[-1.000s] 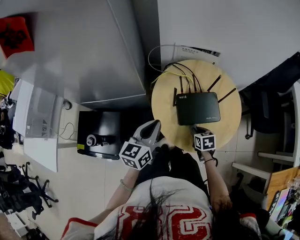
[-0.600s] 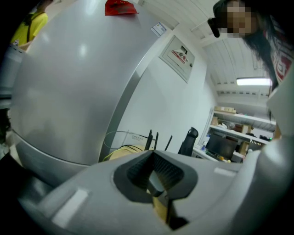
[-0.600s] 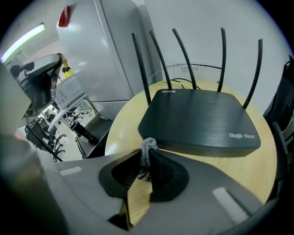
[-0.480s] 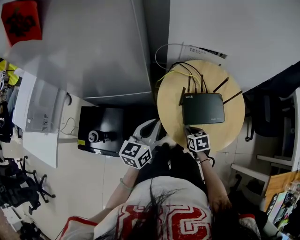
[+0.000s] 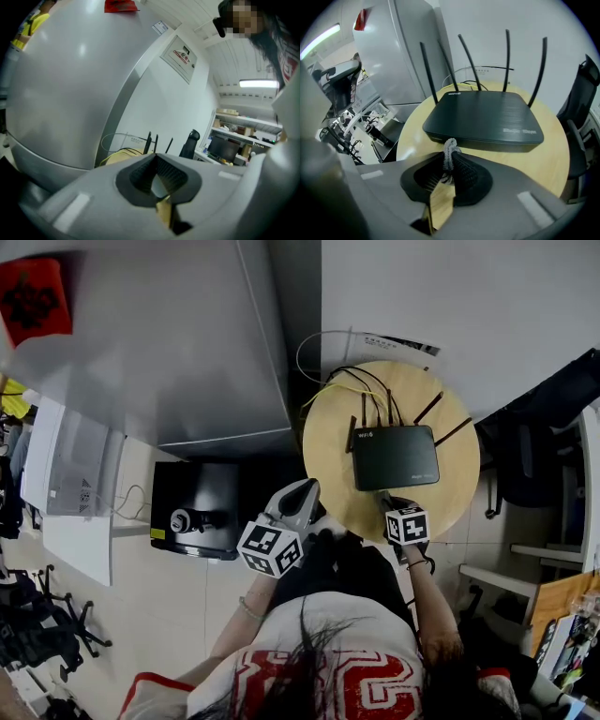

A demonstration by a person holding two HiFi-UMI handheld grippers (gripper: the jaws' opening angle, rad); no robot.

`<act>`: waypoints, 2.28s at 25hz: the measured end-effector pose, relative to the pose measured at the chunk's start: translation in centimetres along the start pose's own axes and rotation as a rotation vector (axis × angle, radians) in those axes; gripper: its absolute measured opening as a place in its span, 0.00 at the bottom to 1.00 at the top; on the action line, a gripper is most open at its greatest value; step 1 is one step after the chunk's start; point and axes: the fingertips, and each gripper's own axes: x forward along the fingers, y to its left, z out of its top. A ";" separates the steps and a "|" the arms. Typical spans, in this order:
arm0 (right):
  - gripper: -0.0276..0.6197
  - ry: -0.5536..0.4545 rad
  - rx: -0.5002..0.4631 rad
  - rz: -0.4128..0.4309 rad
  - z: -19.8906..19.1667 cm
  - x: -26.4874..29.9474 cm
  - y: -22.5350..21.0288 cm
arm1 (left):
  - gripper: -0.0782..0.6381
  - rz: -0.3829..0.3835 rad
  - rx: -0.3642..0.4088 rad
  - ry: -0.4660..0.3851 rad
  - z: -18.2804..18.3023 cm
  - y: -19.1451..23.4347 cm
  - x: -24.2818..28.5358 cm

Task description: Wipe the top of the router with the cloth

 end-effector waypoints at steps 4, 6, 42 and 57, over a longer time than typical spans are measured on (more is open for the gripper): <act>0.10 -0.022 0.066 -0.052 -0.4 -1.7 -4.4 | 0.11 -0.013 0.007 0.005 -0.2 -1.1 0.9; 0.10 -0.030 0.094 -0.070 -0.6 -2.2 -6.3 | 0.11 -0.006 0.008 0.006 -0.3 -1.3 1.1; 0.10 0.001 -0.046 0.136 2.1 1.6 5.5 | 0.11 0.145 -0.002 -0.050 -0.1 0.9 -2.9; 0.10 -0.081 0.322 -0.089 8.8 5.2 6.1 | 0.11 0.129 -0.028 -0.027 -0.4 3.4 -3.2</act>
